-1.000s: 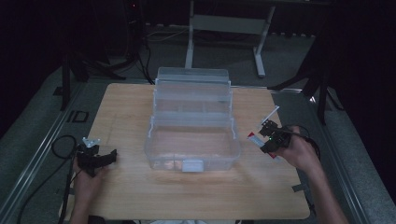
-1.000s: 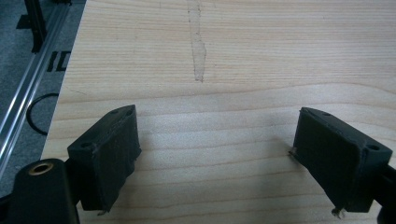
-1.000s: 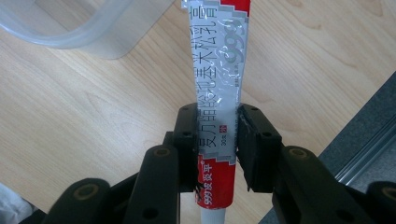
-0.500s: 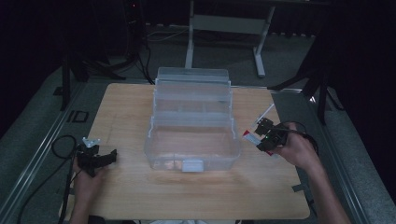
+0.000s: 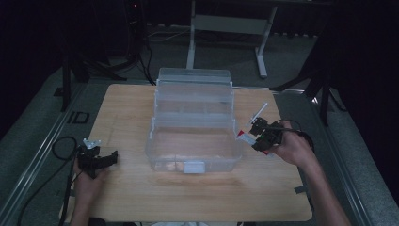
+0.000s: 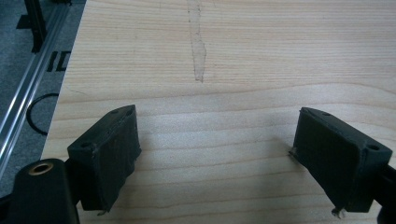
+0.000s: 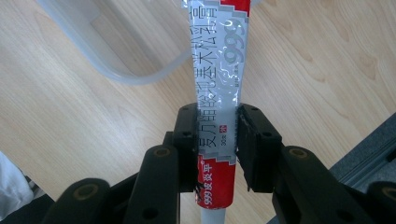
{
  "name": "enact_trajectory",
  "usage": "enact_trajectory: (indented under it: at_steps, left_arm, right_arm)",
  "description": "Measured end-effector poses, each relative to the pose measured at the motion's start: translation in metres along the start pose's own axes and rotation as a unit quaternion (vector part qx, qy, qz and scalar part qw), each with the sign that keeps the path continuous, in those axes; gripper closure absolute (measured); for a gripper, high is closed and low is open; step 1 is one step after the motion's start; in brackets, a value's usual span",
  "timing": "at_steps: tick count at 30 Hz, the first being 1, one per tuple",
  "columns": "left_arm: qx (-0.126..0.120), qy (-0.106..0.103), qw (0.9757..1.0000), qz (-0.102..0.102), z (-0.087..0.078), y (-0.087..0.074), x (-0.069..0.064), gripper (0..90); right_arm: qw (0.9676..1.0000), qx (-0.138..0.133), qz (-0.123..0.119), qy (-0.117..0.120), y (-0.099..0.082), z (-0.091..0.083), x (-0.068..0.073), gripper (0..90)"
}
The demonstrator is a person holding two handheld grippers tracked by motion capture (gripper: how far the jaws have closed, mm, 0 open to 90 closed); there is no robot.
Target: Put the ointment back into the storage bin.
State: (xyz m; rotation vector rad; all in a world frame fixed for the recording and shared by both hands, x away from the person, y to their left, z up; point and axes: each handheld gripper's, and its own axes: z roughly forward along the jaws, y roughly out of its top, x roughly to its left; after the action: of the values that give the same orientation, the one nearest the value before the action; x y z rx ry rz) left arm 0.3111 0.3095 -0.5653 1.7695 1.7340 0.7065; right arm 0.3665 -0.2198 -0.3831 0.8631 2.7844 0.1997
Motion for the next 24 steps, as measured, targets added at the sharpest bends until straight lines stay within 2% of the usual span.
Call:
enact_trajectory:
  at_steps: [18,24]
  left_arm:
    - [0.000,0.000,1.0000,0.000,0.000,0.000,0.000,15.0]
    - [0.000,0.000,1.0000,0.000,0.000,0.000,0.000,15.0]
  right_arm:
    - [0.9986,-0.002,-0.053,0.004,0.028,-0.001,0.016,70.0]
    - [0.9980,-0.002,-0.063,0.006,0.033,0.000,0.020,70.0]
